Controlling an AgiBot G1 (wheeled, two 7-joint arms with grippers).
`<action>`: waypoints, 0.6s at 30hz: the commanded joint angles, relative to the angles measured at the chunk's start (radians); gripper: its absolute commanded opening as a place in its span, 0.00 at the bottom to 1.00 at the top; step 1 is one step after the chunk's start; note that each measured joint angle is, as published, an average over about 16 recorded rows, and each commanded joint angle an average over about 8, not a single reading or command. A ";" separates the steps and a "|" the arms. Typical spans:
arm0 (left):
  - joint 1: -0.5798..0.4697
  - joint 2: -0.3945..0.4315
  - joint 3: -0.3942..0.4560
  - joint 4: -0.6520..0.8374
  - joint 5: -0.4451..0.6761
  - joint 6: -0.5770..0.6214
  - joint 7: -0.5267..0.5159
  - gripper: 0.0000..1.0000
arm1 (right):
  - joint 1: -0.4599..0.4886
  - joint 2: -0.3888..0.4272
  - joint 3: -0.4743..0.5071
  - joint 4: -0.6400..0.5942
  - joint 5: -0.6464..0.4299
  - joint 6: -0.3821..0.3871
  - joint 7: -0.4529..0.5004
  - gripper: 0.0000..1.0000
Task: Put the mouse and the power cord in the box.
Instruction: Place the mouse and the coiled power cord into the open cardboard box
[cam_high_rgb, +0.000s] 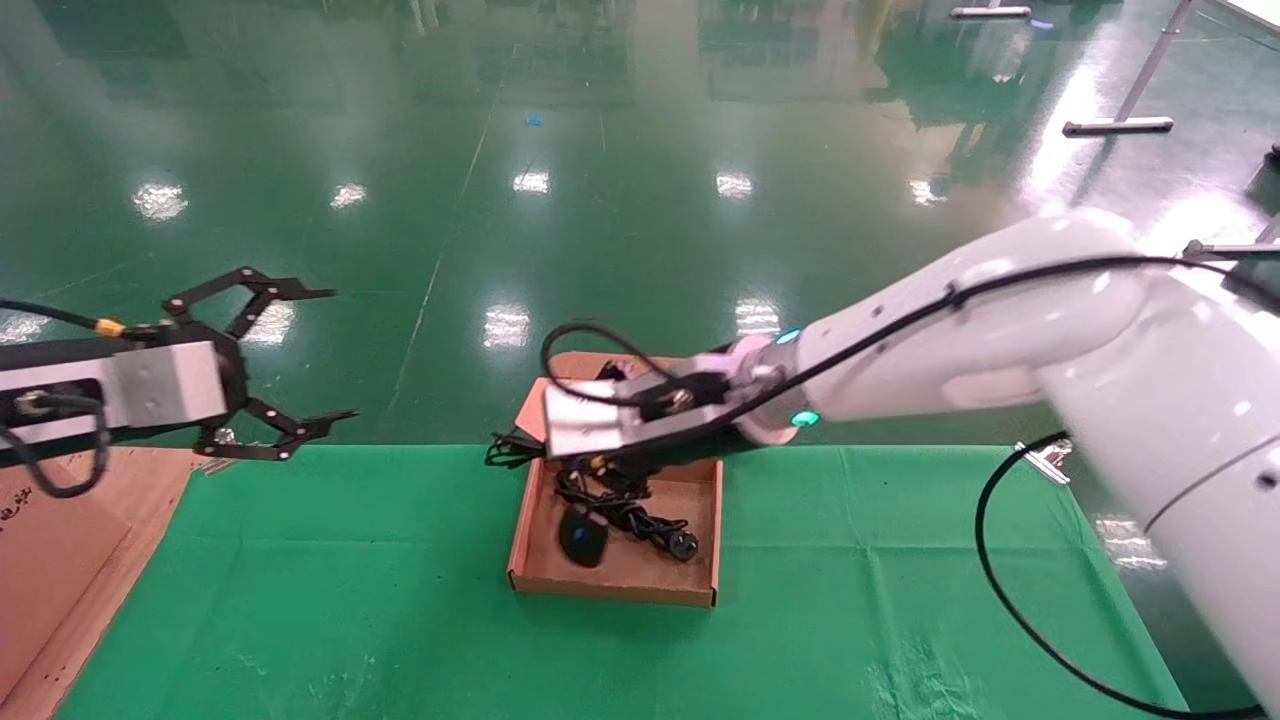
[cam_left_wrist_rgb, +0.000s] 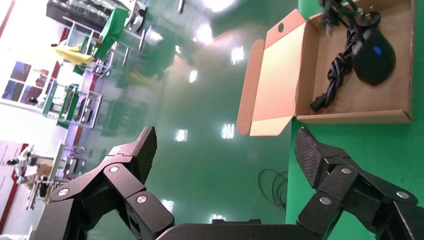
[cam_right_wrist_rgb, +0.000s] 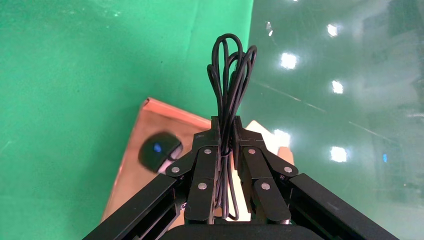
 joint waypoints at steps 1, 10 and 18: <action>0.004 -0.023 -0.006 -0.005 -0.010 0.010 -0.014 1.00 | -0.017 0.000 -0.052 0.042 0.023 0.041 0.038 0.00; 0.016 -0.026 -0.017 0.025 -0.035 0.037 -0.005 1.00 | -0.092 0.004 -0.204 0.007 0.051 0.318 0.075 0.05; 0.012 -0.026 -0.019 0.039 -0.038 0.046 0.003 1.00 | -0.141 0.005 -0.248 -0.016 0.131 0.412 0.116 1.00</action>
